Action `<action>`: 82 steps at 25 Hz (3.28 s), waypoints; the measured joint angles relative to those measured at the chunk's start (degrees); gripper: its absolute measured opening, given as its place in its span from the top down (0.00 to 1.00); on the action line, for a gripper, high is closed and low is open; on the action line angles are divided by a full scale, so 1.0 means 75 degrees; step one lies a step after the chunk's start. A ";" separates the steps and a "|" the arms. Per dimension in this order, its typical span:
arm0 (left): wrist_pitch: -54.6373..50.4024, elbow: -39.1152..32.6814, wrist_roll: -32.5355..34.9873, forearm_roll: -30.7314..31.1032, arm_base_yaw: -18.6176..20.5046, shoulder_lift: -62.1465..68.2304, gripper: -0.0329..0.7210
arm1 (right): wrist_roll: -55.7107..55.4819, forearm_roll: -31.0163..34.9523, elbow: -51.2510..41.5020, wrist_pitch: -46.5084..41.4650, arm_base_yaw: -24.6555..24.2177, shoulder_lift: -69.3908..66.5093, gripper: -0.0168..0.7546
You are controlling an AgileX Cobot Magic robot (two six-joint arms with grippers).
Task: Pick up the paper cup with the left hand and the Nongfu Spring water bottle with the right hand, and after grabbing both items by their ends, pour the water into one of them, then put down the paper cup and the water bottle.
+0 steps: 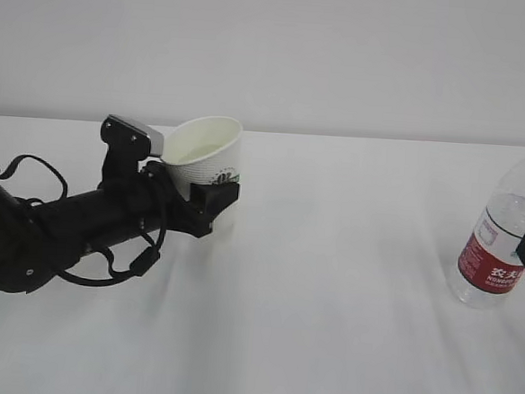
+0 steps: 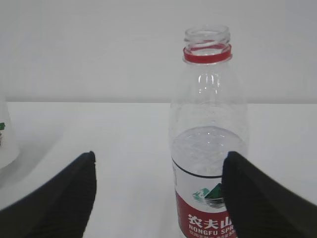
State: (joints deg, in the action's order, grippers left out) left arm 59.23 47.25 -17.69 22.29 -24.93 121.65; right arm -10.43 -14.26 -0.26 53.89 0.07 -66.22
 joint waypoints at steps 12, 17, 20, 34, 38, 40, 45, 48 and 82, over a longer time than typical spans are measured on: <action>0.0231 -0.0545 0.0555 -0.1364 0.0437 0.0000 0.30 | 0.0000 0.0000 0.0000 0.0000 0.0000 0.0000 0.21; 0.0517 -0.0869 0.0756 -0.2320 0.0437 0.0000 0.30 | 0.0000 0.0000 0.0000 0.0000 0.0000 0.0000 0.21; 0.0567 -0.1076 0.0946 -0.2872 0.0437 0.0000 0.30 | 0.0000 0.0000 0.0000 0.0000 0.0000 0.0000 0.21; 0.0666 -0.1623 0.1042 -0.3786 0.0437 0.0000 0.30 | 0.0000 0.0000 0.0000 0.0000 0.0000 0.0000 0.21; 0.0801 -0.1783 0.1058 -0.3786 0.0437 0.0000 0.30 | 0.0000 0.0000 0.0000 0.0000 0.0000 0.0000 0.21; 0.0888 -0.1853 0.1058 -0.3786 0.0437 0.0000 0.30 | 0.0000 0.0000 0.0000 0.0000 0.0000 0.0000 0.21; 0.0938 -0.1925 0.1073 -0.3786 0.0437 -0.0014 0.30 | 0.0000 0.0000 0.0000 0.0000 0.0000 0.0000 0.21; 0.0938 -0.1937 0.1073 -0.3786 0.0437 -0.0014 0.30 | 0.0000 -0.0041 0.0000 0.0000 0.0000 0.0000 0.21; 0.0966 -0.1954 0.0743 -0.3724 0.0437 0.0266 0.05 | 0.0000 -0.0094 0.0000 0.0000 0.0000 0.0000 0.21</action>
State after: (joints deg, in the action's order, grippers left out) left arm 66.48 32.59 -12.12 -5.65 -21.66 123.64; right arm -10.43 -14.97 -0.26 53.89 0.07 -66.22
